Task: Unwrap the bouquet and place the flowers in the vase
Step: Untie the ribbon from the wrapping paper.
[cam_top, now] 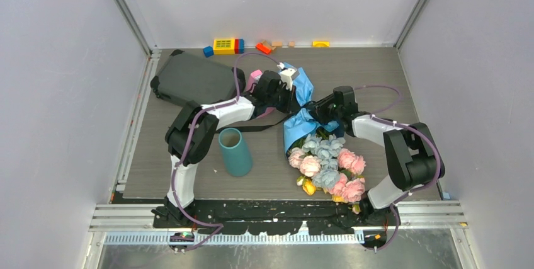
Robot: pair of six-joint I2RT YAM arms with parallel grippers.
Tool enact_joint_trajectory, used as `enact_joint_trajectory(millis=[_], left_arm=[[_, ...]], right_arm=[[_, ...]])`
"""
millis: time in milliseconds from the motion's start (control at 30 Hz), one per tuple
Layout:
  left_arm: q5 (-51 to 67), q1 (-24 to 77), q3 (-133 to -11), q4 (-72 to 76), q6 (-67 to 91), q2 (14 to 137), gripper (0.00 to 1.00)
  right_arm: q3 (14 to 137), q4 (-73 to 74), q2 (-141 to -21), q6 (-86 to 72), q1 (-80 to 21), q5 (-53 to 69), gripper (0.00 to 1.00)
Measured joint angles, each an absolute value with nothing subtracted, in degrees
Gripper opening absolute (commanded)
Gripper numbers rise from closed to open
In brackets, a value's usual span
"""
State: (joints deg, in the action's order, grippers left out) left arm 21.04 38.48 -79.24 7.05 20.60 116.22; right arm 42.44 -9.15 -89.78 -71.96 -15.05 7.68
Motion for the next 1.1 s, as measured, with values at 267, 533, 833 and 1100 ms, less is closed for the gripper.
enact_joint_trajectory(millis=[267, 533, 833, 1100], left_arm=[[21.1, 38.2, -79.1, 7.0, 20.4, 116.2, 0.02], [21.0, 37.8, -77.9, 7.1, 19.5, 115.8, 0.09], [21.0, 37.3, -76.6, 7.0, 19.1, 113.5, 0.10], [21.0, 37.1, -76.5, 7.0, 19.1, 113.5, 0.11]], right_arm=[[42.6, -11.7, -92.0, -72.9, -15.0, 7.6, 0.01], [42.6, -12.0, -91.9, -73.4, -15.4, 6.5, 0.00], [42.0, -11.3, -89.1, -73.4, -15.4, 3.1, 0.00], [41.5, -11.1, -88.4, -73.3, -15.4, 2.1, 0.00]])
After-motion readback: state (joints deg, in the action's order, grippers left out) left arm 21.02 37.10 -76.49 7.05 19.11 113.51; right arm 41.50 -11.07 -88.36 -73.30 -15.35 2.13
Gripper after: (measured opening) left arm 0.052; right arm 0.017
